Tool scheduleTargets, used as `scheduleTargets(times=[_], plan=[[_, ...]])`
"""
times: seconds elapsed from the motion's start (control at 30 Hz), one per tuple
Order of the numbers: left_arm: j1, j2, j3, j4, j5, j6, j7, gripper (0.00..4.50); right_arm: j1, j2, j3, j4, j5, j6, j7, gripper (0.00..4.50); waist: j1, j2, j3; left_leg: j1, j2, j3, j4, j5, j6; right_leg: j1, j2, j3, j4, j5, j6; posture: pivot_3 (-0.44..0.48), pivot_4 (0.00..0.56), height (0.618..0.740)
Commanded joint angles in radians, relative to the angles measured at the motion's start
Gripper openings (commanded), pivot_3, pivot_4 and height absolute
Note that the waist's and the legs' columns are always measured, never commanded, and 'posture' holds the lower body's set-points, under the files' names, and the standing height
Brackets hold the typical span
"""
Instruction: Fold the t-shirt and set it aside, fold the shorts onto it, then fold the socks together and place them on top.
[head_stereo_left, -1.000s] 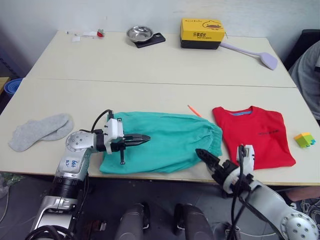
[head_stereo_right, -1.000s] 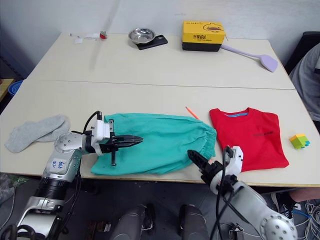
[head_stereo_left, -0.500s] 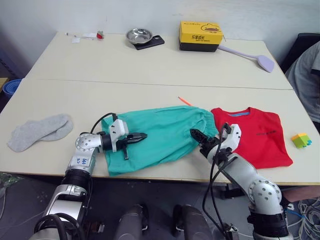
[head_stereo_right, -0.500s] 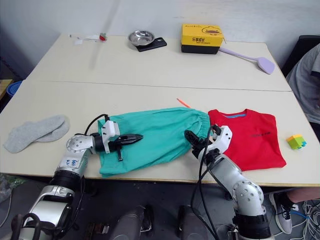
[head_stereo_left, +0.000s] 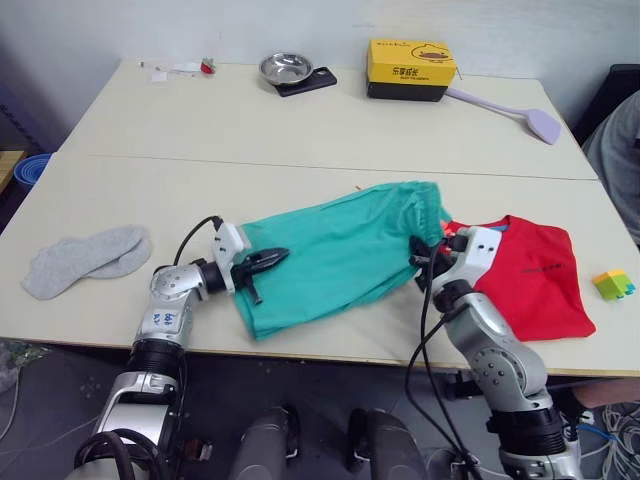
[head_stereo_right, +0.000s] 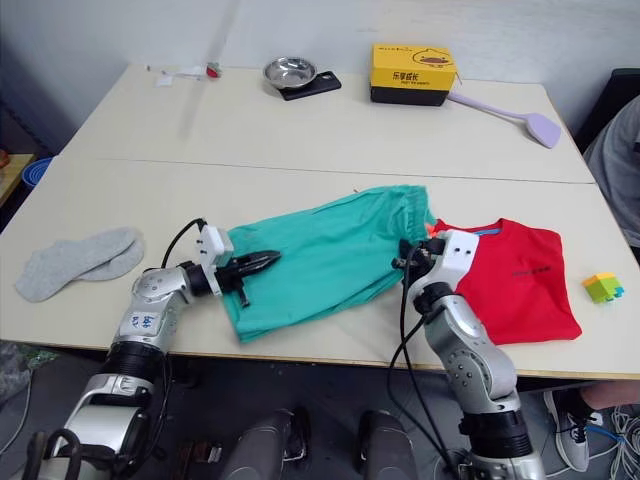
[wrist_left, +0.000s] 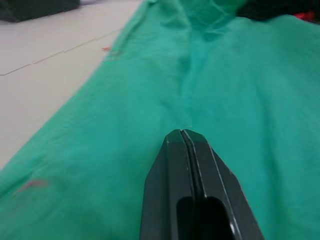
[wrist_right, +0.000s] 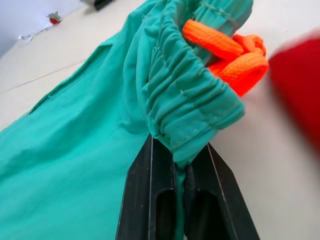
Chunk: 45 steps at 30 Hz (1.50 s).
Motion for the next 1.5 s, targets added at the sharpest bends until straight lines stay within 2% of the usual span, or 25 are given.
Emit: scheduleTargets(times=[0.03, 0.1, 0.33, 0.67, 0.87, 1.0, 1.17, 1.37, 1.5], plan=[[-0.013, -0.009, -0.018, -0.095, 0.019, 0.107, 0.070, 0.00, -0.048, -0.123, 0.132, -0.091, -0.299, -0.124, 0.152, 0.02, -0.003, 0.001, 0.000, 0.000, 0.000, 0.000, 0.000, 0.000, -0.001, 0.000, 0.000, 0.000, 0.000, 0.000, 0.000, 0.000, 0.150, 0.740], [-0.008, -0.006, -0.036, -0.108, 0.036, 0.148, 0.083, 0.00, -0.083, -0.151, 0.198, -0.099, -0.376, -0.136, 0.220, 0.02, -0.011, 0.002, 0.001, 0.000, 0.000, 0.001, -0.001, 0.001, -0.001, -0.001, 0.001, 0.000, 0.000, 0.000, 0.001, 0.000, 0.150, 0.740], [0.023, 0.016, -0.046, -0.092, 0.085, 0.193, 0.140, 0.00, -0.201, -0.121, 0.355, -0.093, -0.522, -0.084, 0.394, 0.02, -0.025, 0.002, 0.001, 0.001, 0.002, 0.000, -0.001, 0.003, -0.005, -0.001, 0.002, -0.001, 0.003, -0.001, -0.001, 0.000, 0.150, 0.740], [0.095, 0.064, 0.001, -0.149, 0.061, 0.252, 0.161, 0.00, -0.288, -0.054, 0.508, -0.045, -0.617, -0.128, 0.647, 0.02, -0.032, 0.002, 0.001, 0.003, 0.002, 0.000, -0.001, 0.002, -0.006, 0.000, 0.001, -0.001, 0.004, -0.001, -0.001, 0.000, 0.150, 0.740], [0.146, 0.074, 0.022, -0.213, 0.049, 0.283, 0.170, 0.00, -0.365, 0.017, 0.534, 0.035, -0.667, -0.190, 0.725, 0.02, -0.030, 0.002, 0.001, 0.004, 0.002, 0.000, -0.001, 0.001, -0.009, 0.000, 0.001, -0.001, 0.004, -0.001, -0.001, 0.000, 0.150, 0.740], [0.173, 0.075, 0.034, -0.247, 0.039, 0.295, 0.178, 0.00, -0.428, 0.068, 0.512, 0.090, -0.700, -0.204, 0.728, 0.02, -0.030, 0.002, 0.001, 0.004, 0.002, 0.000, -0.002, 0.001, -0.010, 0.000, 0.001, -0.001, 0.004, -0.001, -0.001, 0.000, 0.150, 0.740], [0.206, 0.090, 0.053, -0.291, 0.016, 0.298, 0.162, 0.00, -0.458, 0.067, 0.513, 0.110, -0.727, -0.277, 0.772, 0.02, -0.028, 0.002, 0.001, 0.004, 0.001, 0.000, -0.002, 0.001, -0.011, 0.000, 0.001, -0.001, 0.004, -0.001, -0.001, 0.000, 0.150, 0.740], [0.298, 0.184, 0.150, -0.386, -0.106, 0.310, 0.049, 0.00, -0.413, 0.104, 0.537, 0.152, -0.729, -0.183, 0.812, 0.02, -0.039, 0.002, 0.001, 0.004, 0.002, 0.000, -0.003, 0.001, -0.012, -0.001, 0.001, 0.000, 0.004, -0.002, -0.002, 0.000, 0.150, 0.740], [0.334, 0.257, 0.221, -0.385, -0.150, 0.320, -0.002, 0.00, -0.400, 0.125, 0.547, 0.192, -0.748, -0.164, 0.818, 0.02, -0.035, 0.002, 0.002, 0.004, 0.002, 0.000, -0.003, 0.001, -0.013, -0.002, 0.001, -0.001, 0.004, -0.002, -0.003, 0.000, 0.150, 0.740]])
